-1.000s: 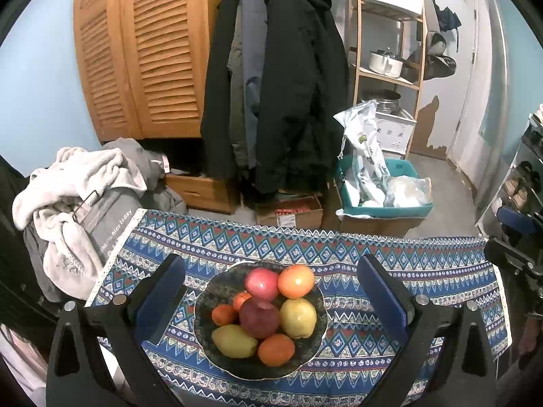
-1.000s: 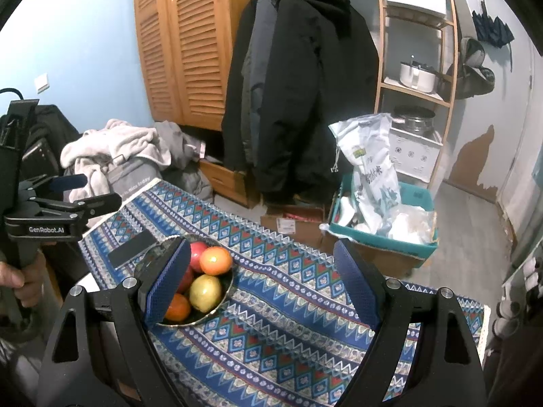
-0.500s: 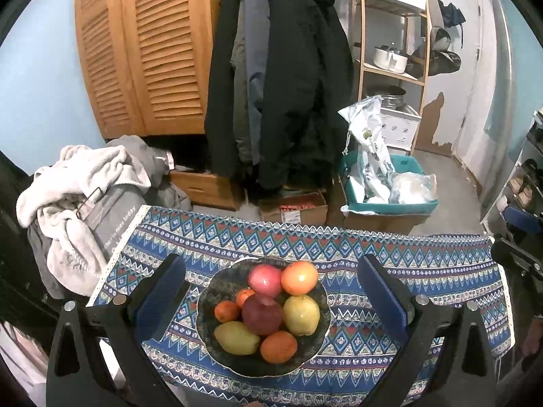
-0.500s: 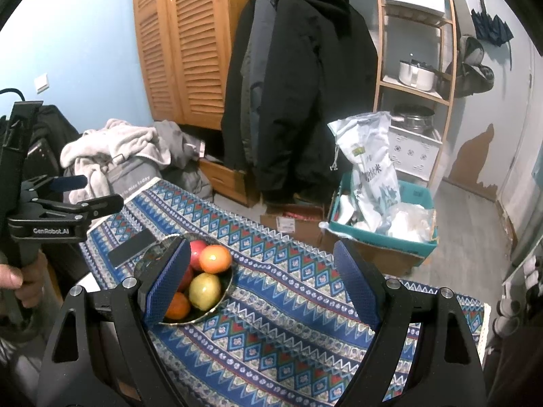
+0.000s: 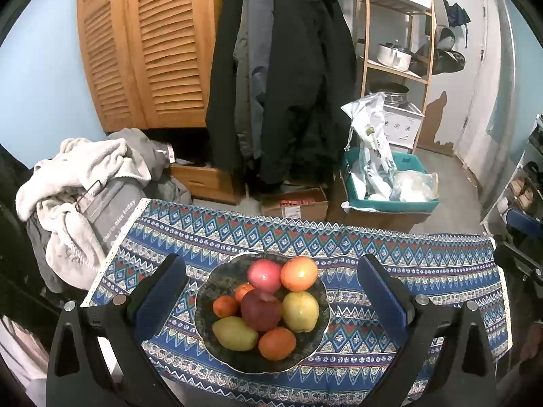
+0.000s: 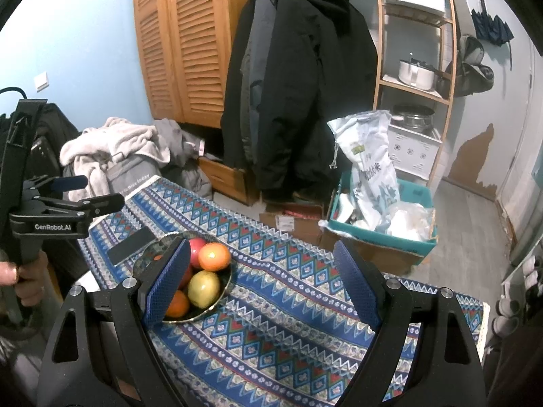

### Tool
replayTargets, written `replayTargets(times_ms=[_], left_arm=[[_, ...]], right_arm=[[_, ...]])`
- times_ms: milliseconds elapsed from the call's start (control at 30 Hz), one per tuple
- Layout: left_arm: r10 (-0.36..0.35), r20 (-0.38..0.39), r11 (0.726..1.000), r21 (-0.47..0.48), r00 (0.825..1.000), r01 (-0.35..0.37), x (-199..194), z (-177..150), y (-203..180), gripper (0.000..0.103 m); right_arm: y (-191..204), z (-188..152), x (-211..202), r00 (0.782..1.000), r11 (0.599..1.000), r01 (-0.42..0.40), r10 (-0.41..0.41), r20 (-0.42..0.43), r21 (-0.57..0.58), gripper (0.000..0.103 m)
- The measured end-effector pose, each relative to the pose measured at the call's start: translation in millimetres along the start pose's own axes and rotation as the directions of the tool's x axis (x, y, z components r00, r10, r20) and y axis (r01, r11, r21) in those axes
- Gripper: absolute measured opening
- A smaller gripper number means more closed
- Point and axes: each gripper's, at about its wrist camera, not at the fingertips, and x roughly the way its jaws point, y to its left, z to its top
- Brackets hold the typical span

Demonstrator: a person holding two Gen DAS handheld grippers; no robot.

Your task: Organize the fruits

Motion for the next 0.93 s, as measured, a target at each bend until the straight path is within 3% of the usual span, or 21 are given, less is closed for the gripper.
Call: replayTargets(times_ms=[933], left_arm=[[-0.012, -0.007, 1.000, -0.011, 1.000, 0.011, -1.3, -1.0, -2.8, 0.102]], right_arm=[[-4.1, -5.3, 3.5, 1.000, 1.000, 0.007, -0.006, -0.010, 0.003, 0.085]])
